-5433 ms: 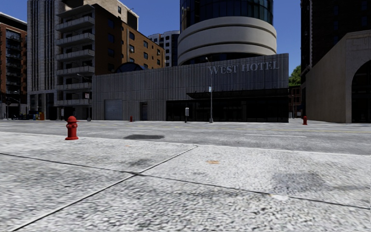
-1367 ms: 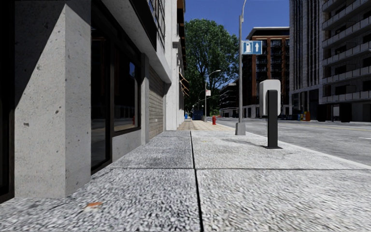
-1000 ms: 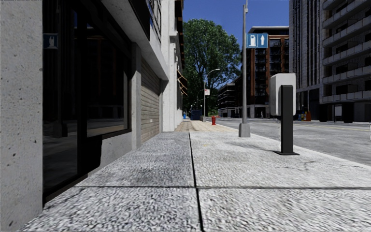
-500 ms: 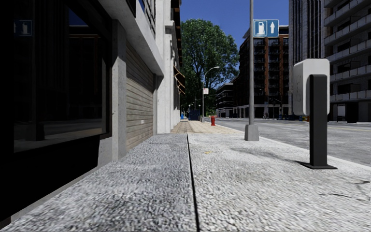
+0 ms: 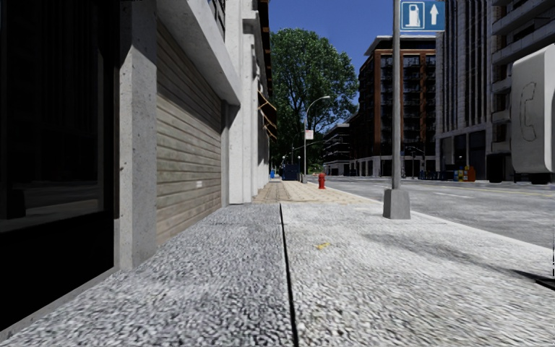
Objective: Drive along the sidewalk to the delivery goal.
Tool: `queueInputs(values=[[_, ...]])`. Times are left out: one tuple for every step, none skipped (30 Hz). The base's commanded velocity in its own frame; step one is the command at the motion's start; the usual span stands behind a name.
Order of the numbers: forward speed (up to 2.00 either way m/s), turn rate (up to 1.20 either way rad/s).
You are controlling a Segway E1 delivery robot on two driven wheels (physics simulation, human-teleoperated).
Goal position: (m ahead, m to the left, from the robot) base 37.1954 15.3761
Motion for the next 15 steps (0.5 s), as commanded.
queueInputs(values=[[2.00, 0.00], [2.00, 0.00], [2.00, 0.00], [2.00, 0.00], [2.00, 0.00], [2.00, 0.00], [2.00, 0.00], [2.00, 0.00], [2.00, 0.00], [2.00, 0.00], [2.00, 0.00], [2.00, 0.00], [2.00, 0.00], [2.00, 0.00], [2.00, 0.00]])
